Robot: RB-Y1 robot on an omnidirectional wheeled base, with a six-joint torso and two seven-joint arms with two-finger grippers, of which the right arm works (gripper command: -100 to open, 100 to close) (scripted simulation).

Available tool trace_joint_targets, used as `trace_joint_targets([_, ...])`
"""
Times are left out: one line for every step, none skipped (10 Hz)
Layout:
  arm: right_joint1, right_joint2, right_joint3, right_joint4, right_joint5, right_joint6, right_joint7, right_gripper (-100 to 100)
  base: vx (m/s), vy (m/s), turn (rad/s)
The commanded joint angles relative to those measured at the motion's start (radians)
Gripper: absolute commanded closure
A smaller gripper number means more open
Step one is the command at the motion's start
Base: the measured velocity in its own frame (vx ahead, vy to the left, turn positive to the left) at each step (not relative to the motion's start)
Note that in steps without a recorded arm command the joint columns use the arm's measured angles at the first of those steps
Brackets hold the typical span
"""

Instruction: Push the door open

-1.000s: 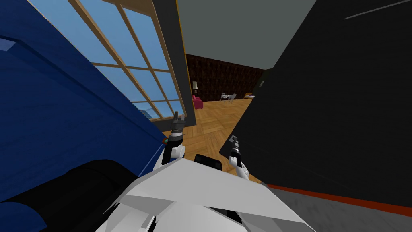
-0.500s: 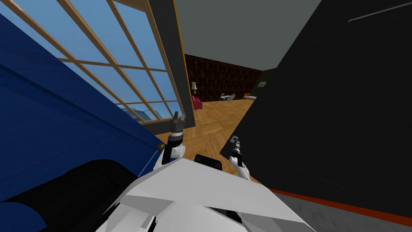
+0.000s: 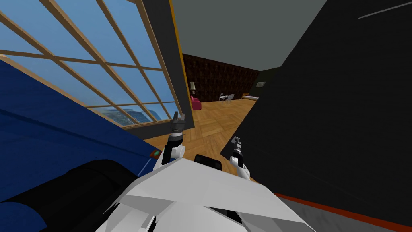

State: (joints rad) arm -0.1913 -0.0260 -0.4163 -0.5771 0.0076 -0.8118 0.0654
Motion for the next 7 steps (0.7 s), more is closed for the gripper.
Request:
trace_joint_targets([-0.008,0.002,-0.021,-0.008,-0.012,0.001,0.004,100,0.144,0.035,-0.061])
trace_joint_targets([-0.009,0.009,-0.028,-0.009,-0.017,0.003,0.007,100,0.195,0.039,-0.085])
trace_joint_targets([-0.002,0.008,-0.021,-0.007,-0.013,0.006,0.005,100,0.093,0.011,-0.032])
trace_joint_targets([-0.002,-0.007,-0.042,-0.010,-0.024,0.005,0.011,100,0.152,0.004,-0.034])
trace_joint_targets([-0.002,-0.010,-0.046,-0.010,-0.026,0.005,0.013,100,0.200,0.013,-0.034])
trace_joint_targets([-0.001,-0.017,-0.061,-0.012,-0.033,0.005,0.017,100,0.232,0.025,-0.032])
trace_joint_targets([-0.001,-0.021,-0.072,-0.013,-0.039,0.005,0.021,100,0.221,0.017,-0.054])
